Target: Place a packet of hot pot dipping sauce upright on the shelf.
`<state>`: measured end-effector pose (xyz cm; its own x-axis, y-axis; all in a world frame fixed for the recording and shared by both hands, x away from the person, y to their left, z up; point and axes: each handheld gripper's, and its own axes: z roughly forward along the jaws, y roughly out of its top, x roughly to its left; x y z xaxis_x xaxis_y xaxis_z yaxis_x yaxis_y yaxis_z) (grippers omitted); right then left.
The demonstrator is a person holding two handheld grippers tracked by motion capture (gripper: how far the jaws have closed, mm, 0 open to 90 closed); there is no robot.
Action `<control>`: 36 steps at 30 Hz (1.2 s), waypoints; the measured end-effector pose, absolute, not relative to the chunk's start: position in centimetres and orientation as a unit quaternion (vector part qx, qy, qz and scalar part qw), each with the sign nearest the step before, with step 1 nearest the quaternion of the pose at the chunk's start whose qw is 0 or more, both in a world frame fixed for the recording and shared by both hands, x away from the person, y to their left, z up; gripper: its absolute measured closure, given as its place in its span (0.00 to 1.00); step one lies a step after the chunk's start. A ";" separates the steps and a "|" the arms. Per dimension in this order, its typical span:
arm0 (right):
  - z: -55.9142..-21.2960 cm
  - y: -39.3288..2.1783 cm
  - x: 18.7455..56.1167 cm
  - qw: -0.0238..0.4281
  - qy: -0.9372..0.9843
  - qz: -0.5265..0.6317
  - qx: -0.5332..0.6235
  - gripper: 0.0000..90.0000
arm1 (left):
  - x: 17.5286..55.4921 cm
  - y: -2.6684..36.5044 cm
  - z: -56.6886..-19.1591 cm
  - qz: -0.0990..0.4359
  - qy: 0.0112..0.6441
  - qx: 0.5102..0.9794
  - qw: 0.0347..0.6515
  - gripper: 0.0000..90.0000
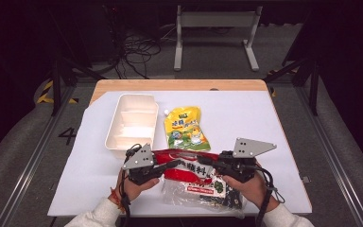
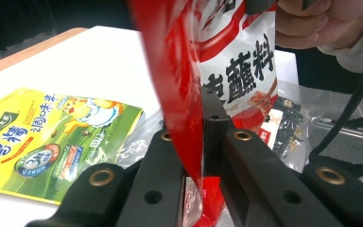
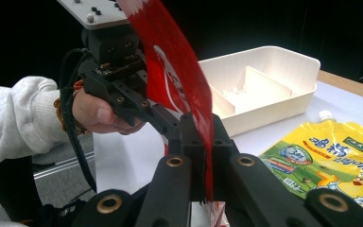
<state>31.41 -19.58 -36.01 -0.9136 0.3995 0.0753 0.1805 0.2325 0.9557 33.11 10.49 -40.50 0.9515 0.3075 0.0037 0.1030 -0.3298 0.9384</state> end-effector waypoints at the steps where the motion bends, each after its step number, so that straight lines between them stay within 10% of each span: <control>1: -36.1 -19.5 31.5 0.094 0.780 0.590 0.187 0.99 | 33.1 10.5 -40.5 0.092 0.128 0.812 0.563 1.00; 20: -36.0 -21.5 31.6 0.139 0.791 0.552 0.222 0.37 | 33.6 12.3 -39.1 0.120 0.142 0.807 0.561 1.00; 36: -37.9 -26.8 30.3 0.233 0.819 0.451 0.269 0.27 | 34.6 14.7 -36.3 0.168 0.157 0.786 0.574 1.00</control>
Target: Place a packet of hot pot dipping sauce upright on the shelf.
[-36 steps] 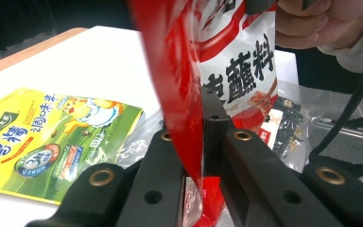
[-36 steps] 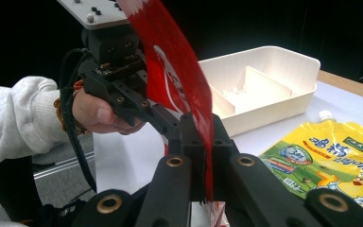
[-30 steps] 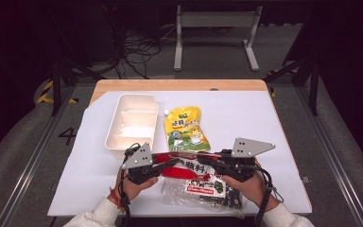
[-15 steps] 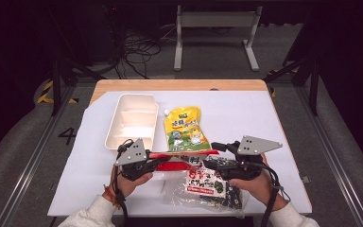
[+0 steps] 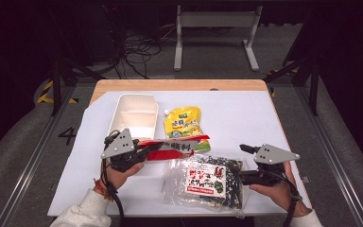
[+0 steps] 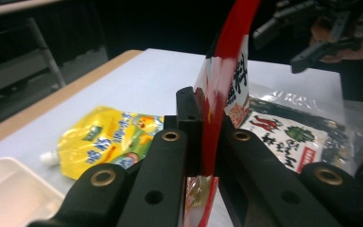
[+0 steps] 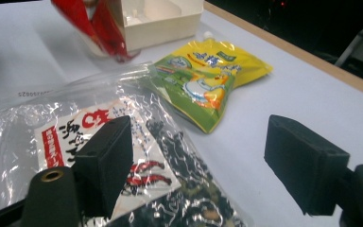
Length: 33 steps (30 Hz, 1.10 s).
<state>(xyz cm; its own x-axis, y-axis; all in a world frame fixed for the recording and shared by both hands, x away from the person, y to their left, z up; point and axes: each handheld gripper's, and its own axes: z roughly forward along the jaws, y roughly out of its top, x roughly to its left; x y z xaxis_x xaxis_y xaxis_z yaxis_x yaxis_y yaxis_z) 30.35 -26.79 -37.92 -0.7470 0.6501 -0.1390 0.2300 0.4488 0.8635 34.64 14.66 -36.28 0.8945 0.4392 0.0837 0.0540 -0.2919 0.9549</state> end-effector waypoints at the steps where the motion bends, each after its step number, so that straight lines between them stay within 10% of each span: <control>1: -38.1 -27.1 30.2 0.231 0.817 0.453 0.272 0.27 | 34.8 14.8 -36.0 0.173 0.159 0.784 0.575 1.00; 33: -41.3 -31.3 30.1 0.219 0.795 0.434 0.363 0.24 | 45.2 20.4 -32.0 0.250 0.229 0.793 0.506 1.00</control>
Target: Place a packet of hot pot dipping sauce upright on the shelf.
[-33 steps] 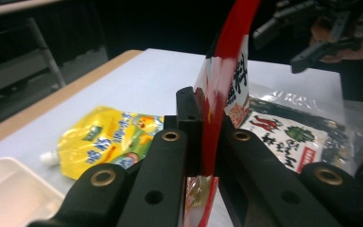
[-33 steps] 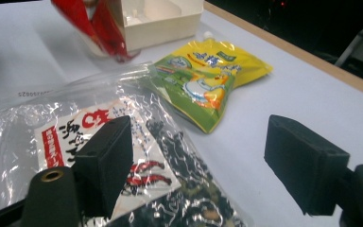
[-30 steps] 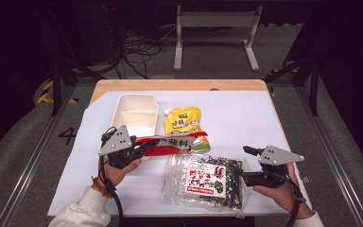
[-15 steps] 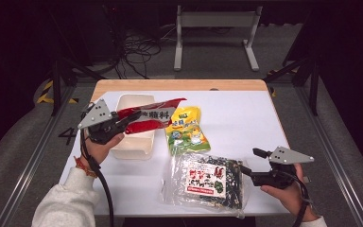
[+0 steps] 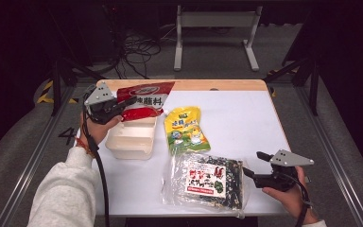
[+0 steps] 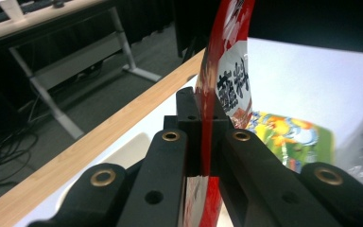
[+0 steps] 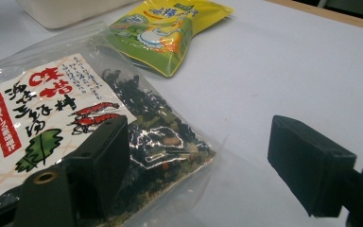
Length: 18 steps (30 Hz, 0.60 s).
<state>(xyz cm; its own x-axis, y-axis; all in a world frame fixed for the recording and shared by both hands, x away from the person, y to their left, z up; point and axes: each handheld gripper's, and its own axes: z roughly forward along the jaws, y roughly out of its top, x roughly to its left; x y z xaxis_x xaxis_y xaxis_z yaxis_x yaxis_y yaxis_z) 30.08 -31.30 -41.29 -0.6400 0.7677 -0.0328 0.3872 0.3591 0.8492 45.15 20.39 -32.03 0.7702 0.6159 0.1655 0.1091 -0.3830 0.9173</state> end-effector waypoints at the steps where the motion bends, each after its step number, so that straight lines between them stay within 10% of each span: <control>1: -41.4 -31.4 30.0 0.217 0.794 0.434 0.366 0.24 | 45.4 20.4 -32.1 0.249 0.232 0.792 0.506 1.00; 18: -42.4 -32.8 28.4 0.221 0.789 0.415 0.396 0.24 | 49.8 21.5 -34.3 0.243 0.249 0.801 0.487 1.00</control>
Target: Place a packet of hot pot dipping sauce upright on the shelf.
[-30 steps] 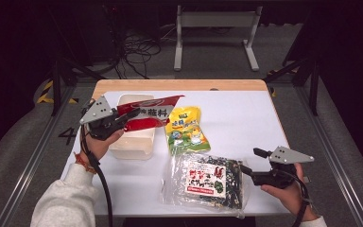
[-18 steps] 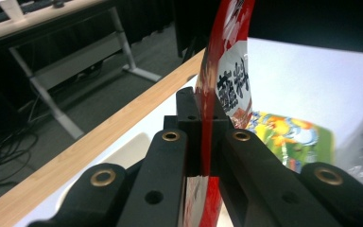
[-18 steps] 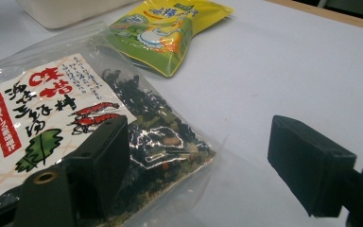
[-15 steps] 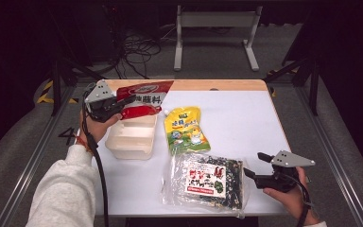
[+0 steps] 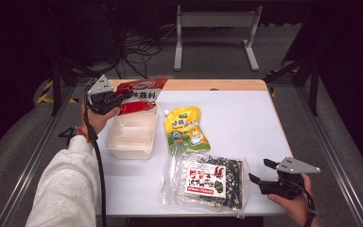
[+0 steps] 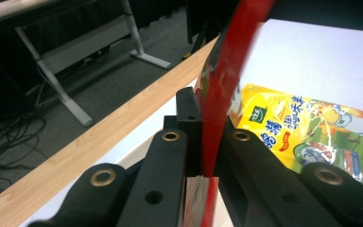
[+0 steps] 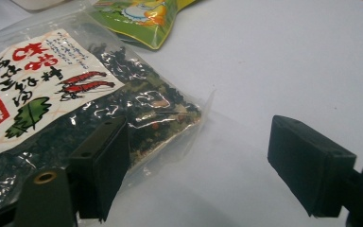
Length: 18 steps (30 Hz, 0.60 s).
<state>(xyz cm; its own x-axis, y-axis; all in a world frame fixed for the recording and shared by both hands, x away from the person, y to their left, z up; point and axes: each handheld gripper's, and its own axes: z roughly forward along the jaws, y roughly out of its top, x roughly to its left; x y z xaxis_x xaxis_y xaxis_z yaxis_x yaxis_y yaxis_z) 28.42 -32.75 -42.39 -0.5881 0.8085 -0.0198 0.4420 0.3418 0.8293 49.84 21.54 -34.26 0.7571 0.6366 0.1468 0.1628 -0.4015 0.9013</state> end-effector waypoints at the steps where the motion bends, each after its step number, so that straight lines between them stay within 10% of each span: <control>1: -42.4 -32.9 28.3 0.221 0.786 0.416 0.401 0.25 | 50.0 21.6 -34.4 0.242 0.252 0.801 0.487 1.00; 18: -43.1 -33.0 27.6 0.211 0.784 0.409 0.417 0.25 | 52.9 20.7 -36.8 0.211 0.260 0.804 0.491 1.00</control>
